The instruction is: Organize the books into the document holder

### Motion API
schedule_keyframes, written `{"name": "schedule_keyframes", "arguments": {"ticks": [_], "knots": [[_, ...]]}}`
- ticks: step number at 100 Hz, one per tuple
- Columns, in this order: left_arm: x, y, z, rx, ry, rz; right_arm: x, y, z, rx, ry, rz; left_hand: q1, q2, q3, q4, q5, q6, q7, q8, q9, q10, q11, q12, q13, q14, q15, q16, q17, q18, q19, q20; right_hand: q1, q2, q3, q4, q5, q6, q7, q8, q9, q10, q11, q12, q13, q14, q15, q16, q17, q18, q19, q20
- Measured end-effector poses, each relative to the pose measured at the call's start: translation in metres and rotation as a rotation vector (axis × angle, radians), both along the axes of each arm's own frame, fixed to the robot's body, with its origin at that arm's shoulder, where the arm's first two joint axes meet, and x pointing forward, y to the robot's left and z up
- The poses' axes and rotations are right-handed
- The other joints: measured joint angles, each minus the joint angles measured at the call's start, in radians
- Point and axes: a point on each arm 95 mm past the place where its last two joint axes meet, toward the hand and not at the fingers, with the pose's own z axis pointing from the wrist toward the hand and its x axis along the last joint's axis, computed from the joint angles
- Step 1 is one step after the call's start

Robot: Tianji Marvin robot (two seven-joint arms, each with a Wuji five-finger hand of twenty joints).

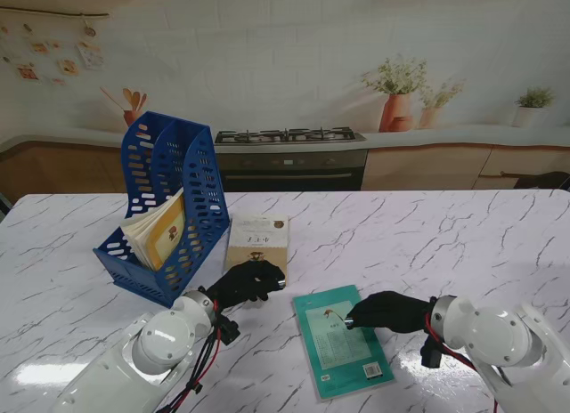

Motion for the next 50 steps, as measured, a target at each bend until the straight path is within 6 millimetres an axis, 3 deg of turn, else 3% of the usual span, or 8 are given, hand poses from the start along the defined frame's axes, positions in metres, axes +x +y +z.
{"name": "schedule_keyframes", "arguments": {"ticks": [9, 39, 50], "knots": [[0.0, -0.004, -0.003, 0.002, 0.009, -0.022, -0.001, -0.004, -0.005, -0.003, 0.018, -0.005, 0.0, 0.012, 0.001, 0.0, 0.0, 0.0, 0.003, 0.0, 0.0, 0.0, 0.0, 0.0, 0.0, 0.001, 0.008, -0.011, 0.008, 0.002, 0.004, 0.003, 0.0, 0.0, 0.0, 0.0, 0.0, 0.0, 0.0, 0.0, 0.0, -0.014, -0.001, 0.0, -0.007, -0.046, -0.012, -0.001, 0.0, 0.0, -0.001, -0.001], [0.003, -0.018, -0.015, -0.04, 0.075, -0.069, -0.003, -0.004, -0.01, 0.063, 0.082, -0.013, 0.0, 0.012, 0.001, 0.0, 0.0, 0.008, 0.003, 0.0, 0.0, 0.0, 0.0, 0.0, 0.0, -0.004, 0.034, -0.034, 0.02, -0.001, 0.044, 0.003, 0.0, 0.0, 0.001, 0.0, 0.0, 0.0, 0.0, 0.0, -0.001, -0.024, -0.002, 0.0, -0.015, -0.07, -0.042, -0.006, -0.01, 0.007, 0.026, 0.011], [0.005, -0.022, -0.016, -0.05, 0.077, -0.083, -0.005, -0.001, -0.013, 0.094, 0.115, -0.011, 0.0, 0.024, 0.001, 0.0, 0.0, 0.021, 0.003, -0.001, 0.0, 0.0, 0.0, -0.001, 0.0, -0.004, 0.035, -0.051, 0.021, -0.001, 0.049, 0.003, 0.0, 0.0, 0.002, 0.0, 0.0, 0.0, 0.0, 0.0, -0.001, -0.028, -0.002, 0.0, -0.013, -0.075, -0.026, -0.003, -0.008, -0.021, 0.05, 0.012]]}}
